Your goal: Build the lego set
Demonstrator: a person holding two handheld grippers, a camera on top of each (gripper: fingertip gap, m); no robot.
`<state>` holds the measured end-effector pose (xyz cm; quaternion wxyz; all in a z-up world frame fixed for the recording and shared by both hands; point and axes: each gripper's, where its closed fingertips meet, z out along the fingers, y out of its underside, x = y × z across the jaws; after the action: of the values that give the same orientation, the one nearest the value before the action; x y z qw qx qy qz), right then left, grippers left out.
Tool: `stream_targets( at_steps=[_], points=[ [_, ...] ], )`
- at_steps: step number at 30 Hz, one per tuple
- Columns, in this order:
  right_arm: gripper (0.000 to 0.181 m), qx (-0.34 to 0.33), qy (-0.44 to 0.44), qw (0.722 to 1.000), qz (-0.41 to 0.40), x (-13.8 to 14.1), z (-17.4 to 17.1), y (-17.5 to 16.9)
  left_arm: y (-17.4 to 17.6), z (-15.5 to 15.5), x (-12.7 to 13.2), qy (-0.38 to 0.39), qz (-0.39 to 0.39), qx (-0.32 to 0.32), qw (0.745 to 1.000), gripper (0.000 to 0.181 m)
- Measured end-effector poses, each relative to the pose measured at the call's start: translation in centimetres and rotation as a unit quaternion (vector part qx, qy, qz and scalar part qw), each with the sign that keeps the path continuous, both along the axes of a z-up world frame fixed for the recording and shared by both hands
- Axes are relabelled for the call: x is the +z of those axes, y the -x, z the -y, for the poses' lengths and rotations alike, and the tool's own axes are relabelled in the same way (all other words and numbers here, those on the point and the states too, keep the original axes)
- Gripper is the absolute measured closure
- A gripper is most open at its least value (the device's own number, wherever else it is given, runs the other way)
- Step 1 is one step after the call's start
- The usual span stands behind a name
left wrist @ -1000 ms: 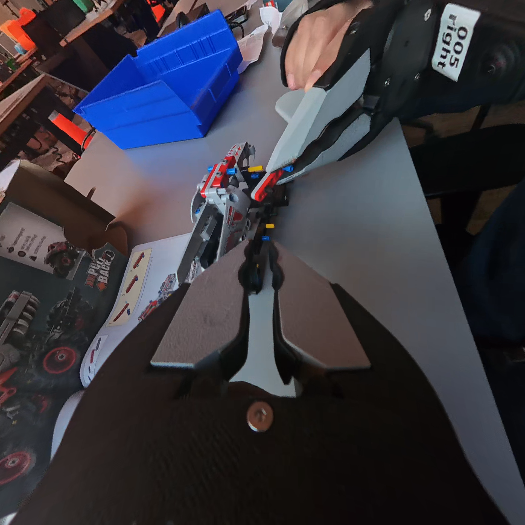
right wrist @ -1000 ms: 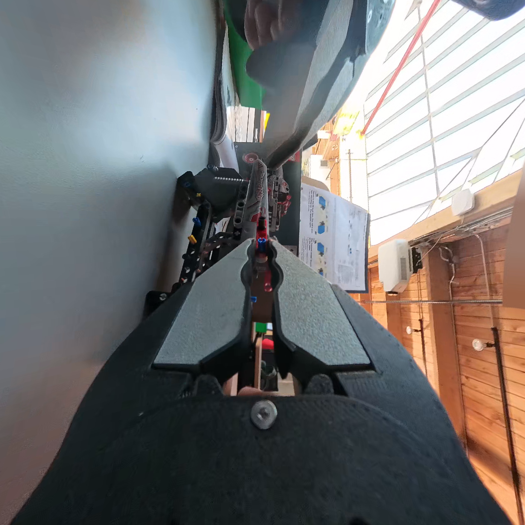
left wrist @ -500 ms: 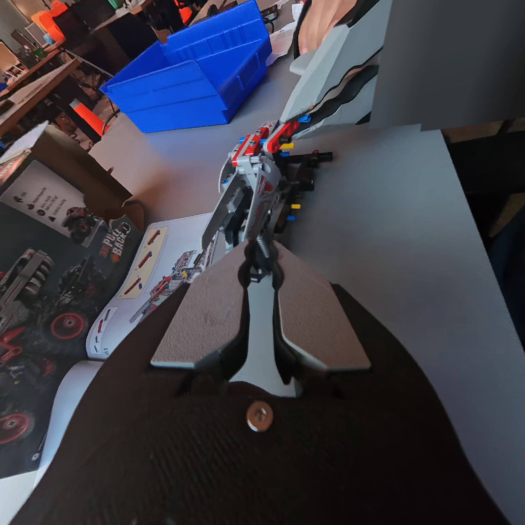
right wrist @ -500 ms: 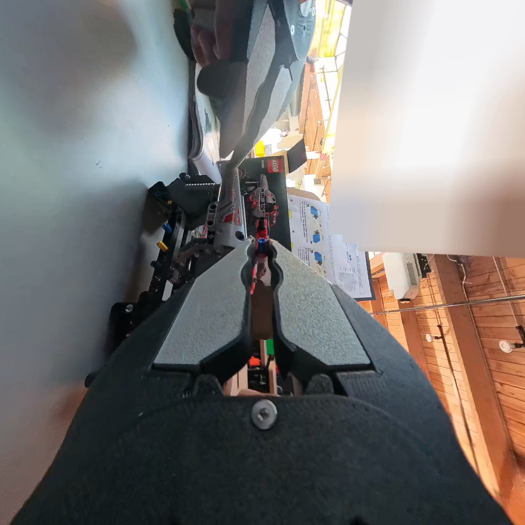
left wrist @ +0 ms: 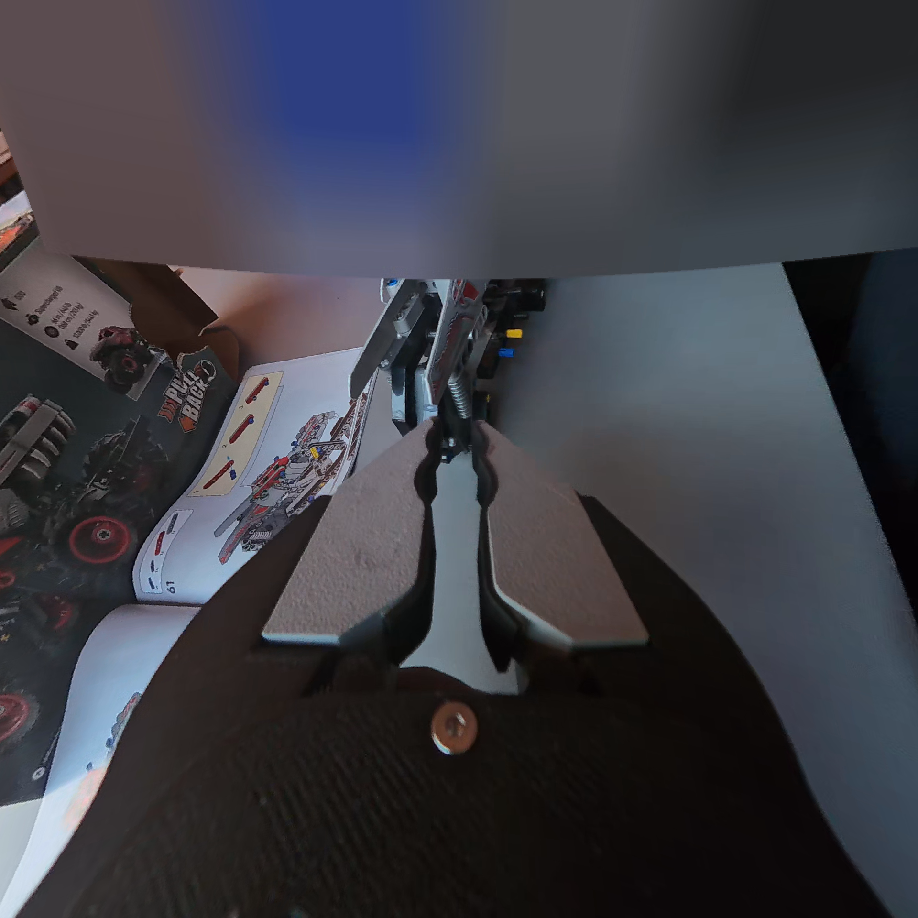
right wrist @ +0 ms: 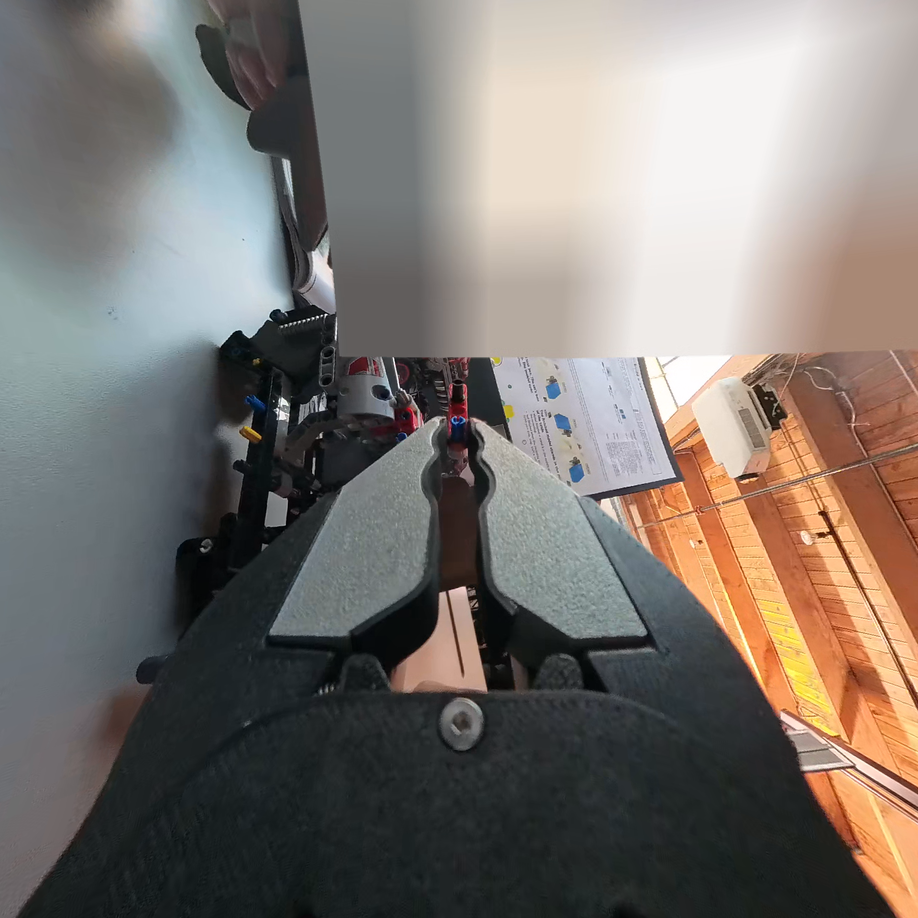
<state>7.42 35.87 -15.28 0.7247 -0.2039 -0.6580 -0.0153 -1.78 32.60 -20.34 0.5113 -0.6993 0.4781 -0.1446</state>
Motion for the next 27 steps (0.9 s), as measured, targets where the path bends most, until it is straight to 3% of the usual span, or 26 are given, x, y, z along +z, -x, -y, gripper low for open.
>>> stream_targets(
  at_steps=[27],
  points=[
    [0.176, -0.004, 0.036, 0.999, 0.005, -0.5, -0.3, 0.0, -0.2, -0.2, -0.9, 0.016, -0.008, 0.008, 1.0, 0.175]
  ],
)
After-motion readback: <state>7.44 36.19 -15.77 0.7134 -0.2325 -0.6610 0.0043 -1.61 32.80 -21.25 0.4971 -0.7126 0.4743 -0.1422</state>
